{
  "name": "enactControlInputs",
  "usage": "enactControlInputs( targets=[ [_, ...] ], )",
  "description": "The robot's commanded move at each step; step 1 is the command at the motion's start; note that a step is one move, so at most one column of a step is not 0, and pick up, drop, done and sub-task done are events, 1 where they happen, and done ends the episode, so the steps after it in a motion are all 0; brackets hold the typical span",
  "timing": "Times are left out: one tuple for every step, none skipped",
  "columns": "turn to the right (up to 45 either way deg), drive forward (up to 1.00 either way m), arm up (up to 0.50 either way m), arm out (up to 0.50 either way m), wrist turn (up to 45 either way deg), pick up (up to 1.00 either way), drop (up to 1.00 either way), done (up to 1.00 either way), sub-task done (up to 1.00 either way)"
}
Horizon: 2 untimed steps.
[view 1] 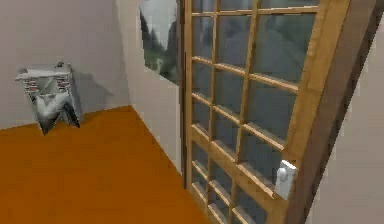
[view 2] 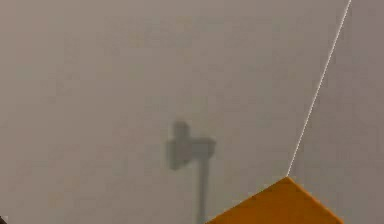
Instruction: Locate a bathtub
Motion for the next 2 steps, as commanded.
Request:
enactControlInputs(
  targets=[
    [-45.0,0.0,0.0,0.0,0.0,0.0,0.0,0.0,0.0],
    [-15.0,0.0,0.0,0.0,0.0,0.0,0.0,0.0,0.0]
  ],
)
